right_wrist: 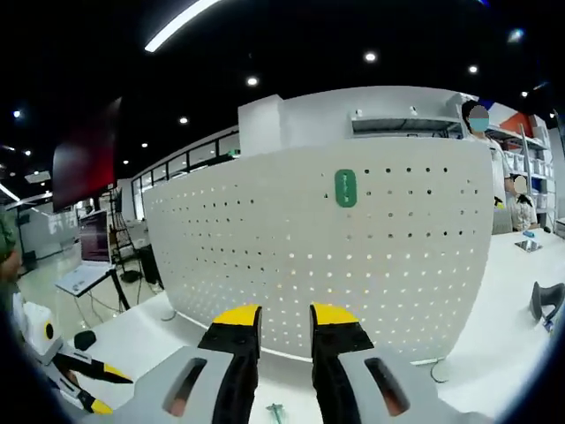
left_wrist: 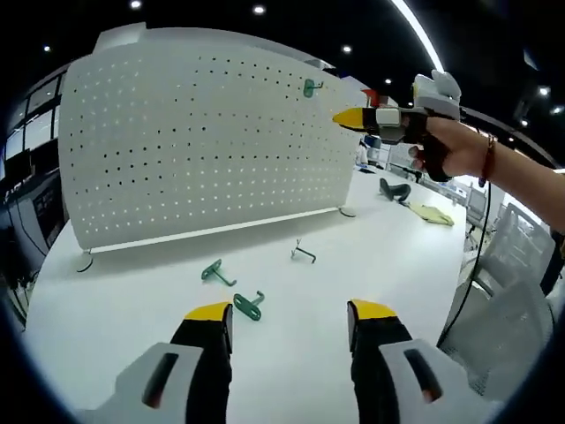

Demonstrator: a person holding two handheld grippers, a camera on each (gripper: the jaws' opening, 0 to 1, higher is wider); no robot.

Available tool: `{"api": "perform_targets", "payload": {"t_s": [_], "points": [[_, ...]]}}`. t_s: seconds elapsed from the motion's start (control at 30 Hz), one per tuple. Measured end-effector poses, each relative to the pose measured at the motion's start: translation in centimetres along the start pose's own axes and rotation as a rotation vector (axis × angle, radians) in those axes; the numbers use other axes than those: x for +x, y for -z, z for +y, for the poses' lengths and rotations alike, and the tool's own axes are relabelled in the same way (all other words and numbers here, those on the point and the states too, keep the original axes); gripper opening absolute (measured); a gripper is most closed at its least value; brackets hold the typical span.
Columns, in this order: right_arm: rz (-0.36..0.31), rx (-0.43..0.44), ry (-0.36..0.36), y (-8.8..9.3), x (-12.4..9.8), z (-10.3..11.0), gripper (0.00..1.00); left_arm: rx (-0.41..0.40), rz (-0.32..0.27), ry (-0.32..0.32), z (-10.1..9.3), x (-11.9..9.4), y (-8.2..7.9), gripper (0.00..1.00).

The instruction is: Insert the hook assembly into the mounting plate slot until the hook locks in place.

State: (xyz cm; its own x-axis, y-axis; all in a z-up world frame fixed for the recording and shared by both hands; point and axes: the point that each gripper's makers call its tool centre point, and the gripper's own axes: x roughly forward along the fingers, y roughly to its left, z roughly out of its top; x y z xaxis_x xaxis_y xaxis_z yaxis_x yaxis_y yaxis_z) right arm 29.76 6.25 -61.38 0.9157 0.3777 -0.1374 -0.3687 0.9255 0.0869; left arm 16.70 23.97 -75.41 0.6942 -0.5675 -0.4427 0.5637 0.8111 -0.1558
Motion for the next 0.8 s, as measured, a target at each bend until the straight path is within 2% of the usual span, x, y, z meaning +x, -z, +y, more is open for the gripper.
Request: {"api": "perform_targets", "payload": {"t_s": [0.17, 0.4, 0.63, 0.8], "points": [[0.001, -0.003, -0.011, 0.4, -1.2, 0.3, 0.22, 0.022, 0.028, 0.011, -0.3, 0.7, 0.3, 0.54], [0.029, -0.004, -0.047, 2.1, -2.7, 1.3, 0.24, 0.022, 0.062, 0.010, -0.1, 1.4, 0.8, 0.53], [0.054, 0.000, -0.074, 3.7, -3.8, 2.1, 0.27, 0.015, 0.088, -0.007, 0.5, 1.8, 1.2, 0.53], [0.059, 0.009, -0.076, 4.2, -4.2, 2.2, 0.27, 0.005, 0.108, -0.032, 1.1, 2.0, 1.5, 0.48]]}}
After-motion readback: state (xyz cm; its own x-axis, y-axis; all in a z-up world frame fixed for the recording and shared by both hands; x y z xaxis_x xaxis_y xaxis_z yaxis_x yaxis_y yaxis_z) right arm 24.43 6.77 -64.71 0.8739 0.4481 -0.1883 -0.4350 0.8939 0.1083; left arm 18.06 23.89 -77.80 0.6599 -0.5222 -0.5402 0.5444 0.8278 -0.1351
